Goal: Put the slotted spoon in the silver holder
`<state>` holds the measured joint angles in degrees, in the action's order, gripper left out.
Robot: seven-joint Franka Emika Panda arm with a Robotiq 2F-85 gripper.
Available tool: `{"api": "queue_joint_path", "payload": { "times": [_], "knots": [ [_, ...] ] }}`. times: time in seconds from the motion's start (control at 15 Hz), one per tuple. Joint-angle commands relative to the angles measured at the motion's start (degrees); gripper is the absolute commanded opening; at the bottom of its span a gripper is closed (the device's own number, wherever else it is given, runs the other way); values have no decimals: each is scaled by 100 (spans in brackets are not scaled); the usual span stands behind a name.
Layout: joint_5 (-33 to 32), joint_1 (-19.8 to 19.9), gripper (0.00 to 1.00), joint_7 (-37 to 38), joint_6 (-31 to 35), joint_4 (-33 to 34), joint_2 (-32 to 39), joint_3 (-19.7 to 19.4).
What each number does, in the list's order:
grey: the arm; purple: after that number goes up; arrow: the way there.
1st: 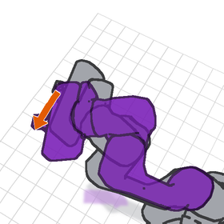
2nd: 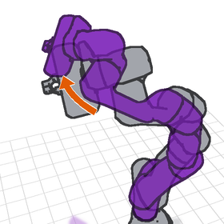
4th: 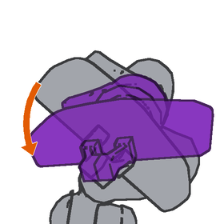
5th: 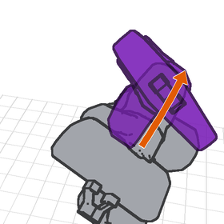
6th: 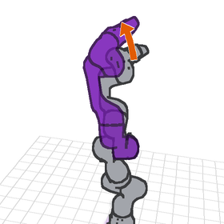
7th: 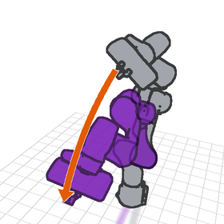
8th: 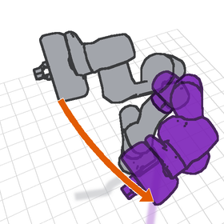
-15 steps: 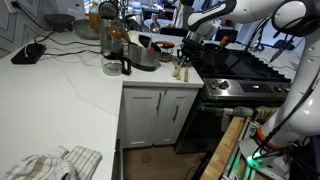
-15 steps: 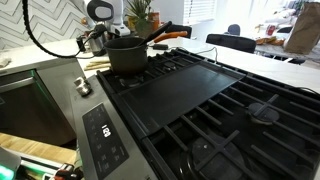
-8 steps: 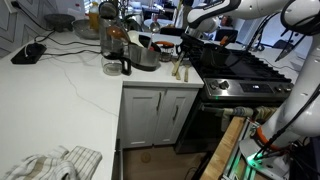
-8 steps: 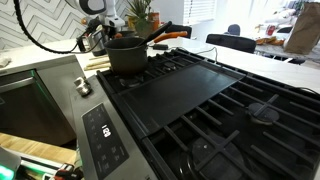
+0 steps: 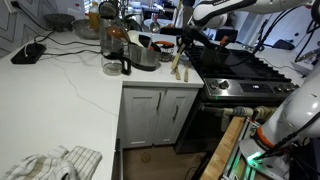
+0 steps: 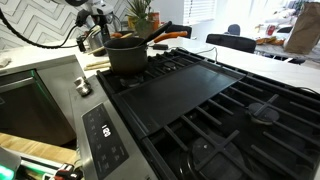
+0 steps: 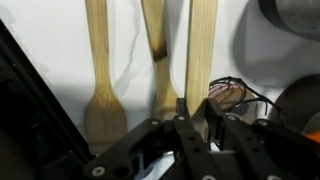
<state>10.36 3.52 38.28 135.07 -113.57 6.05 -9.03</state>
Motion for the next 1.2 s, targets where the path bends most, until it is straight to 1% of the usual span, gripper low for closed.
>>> {"api": "queue_joint_path", "payload": {
  "times": [0.0, 0.13, 0.27, 0.4, 0.53, 0.6, 0.73, 0.87, 0.93, 1.13],
  "knots": [
    [-313, -37, 6, 113, 840, -745, -644, 132],
    [-496, -46, 6, 145, 1410, -1001, -871, 239],
    [-789, -26, 6, 269, 1789, -1160, -1026, 345],
    [-1060, 23, 6, 413, 2064, -1272, -1173, 452],
    [-1286, 76, 6, 564, 2187, -1322, -1303, 549],
    [-1415, 19, 6, 679, 2168, -1313, -1364, 508],
    [-1744, 71, 6, 965, 1967, -1251, -1454, 563],
    [-1855, 45, 6, 1062, 1803, -1171, -1541, 574],
    [-1791, 157, 6, 1016, 1782, -1137, -1577, 703],
    [-1657, 174, 6, 950, 1626, -1020, -1662, 804]
  ]
}}
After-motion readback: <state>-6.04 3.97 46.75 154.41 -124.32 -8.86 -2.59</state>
